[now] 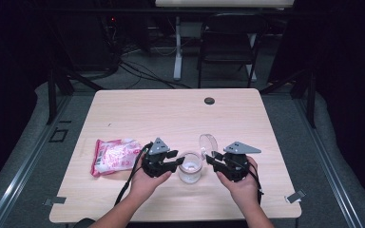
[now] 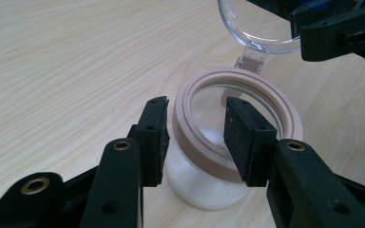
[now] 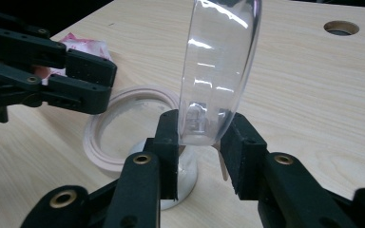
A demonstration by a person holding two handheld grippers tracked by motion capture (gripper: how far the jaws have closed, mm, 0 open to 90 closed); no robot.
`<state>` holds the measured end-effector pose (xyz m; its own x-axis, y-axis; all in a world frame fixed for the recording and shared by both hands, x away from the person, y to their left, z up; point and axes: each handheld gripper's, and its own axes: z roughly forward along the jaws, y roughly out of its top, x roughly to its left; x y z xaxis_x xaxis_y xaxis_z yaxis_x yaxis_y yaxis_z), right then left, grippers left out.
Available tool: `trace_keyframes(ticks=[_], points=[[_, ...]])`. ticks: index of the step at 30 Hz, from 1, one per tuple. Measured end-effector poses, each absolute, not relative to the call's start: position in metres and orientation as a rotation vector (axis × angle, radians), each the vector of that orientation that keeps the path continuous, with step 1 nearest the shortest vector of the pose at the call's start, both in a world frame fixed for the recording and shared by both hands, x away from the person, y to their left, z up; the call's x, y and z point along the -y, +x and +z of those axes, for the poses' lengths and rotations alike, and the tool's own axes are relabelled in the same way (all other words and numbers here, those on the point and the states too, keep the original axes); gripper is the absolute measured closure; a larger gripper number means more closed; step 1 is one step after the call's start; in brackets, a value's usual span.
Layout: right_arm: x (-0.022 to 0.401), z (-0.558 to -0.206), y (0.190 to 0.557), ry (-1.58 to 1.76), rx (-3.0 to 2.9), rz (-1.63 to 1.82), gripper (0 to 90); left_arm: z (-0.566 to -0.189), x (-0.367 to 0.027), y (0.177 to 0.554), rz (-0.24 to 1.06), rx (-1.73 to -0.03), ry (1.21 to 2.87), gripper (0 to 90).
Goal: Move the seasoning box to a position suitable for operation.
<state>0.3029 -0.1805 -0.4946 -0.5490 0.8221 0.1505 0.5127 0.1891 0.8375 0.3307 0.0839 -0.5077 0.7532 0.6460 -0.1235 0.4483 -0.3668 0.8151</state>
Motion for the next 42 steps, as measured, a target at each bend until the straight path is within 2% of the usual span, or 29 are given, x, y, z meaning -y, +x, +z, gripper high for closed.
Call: trace_keyframes(ticks=[17, 20, 23, 29, 32, 37, 42], points=[[0.189, -0.495, 0.344, 1.217, -2.253, 1.39, 72.7, -0.498, -0.123, 0.316, 0.364, -0.872, 1.993, 58.2], [0.191, -0.495, 0.346, 1.249, -2.231, 1.398, 66.8, -0.499, -0.136, 0.314, 0.399, -0.888, 1.992, 55.8], [0.192, -0.494, 0.346, 1.25, -2.226, 1.389, 65.0, -0.501, -0.152, 0.313, 0.417, -0.922, 1.983, 53.5], [0.193, -0.494, 0.346, 1.274, -2.199, 1.435, 72.5, -0.504, -0.18, 0.31, 0.455, -0.965, 1.953, 50.1], [0.194, -0.493, 0.349, 1.277, -2.195, 1.442, 73.1, -0.508, -0.193, 0.308, 0.536, -0.955, 1.948, 45.9], [0.194, -0.492, 0.354, 1.275, -2.192, 1.446, 72.9, -0.512, -0.212, 0.306, 0.515, -1.013, 1.917, 46.0], [0.194, -0.492, 0.353, 1.262, -2.175, 1.448, 67.4, -0.518, -0.223, 0.302, 0.492, -1.055, 1.9, 45.7]])
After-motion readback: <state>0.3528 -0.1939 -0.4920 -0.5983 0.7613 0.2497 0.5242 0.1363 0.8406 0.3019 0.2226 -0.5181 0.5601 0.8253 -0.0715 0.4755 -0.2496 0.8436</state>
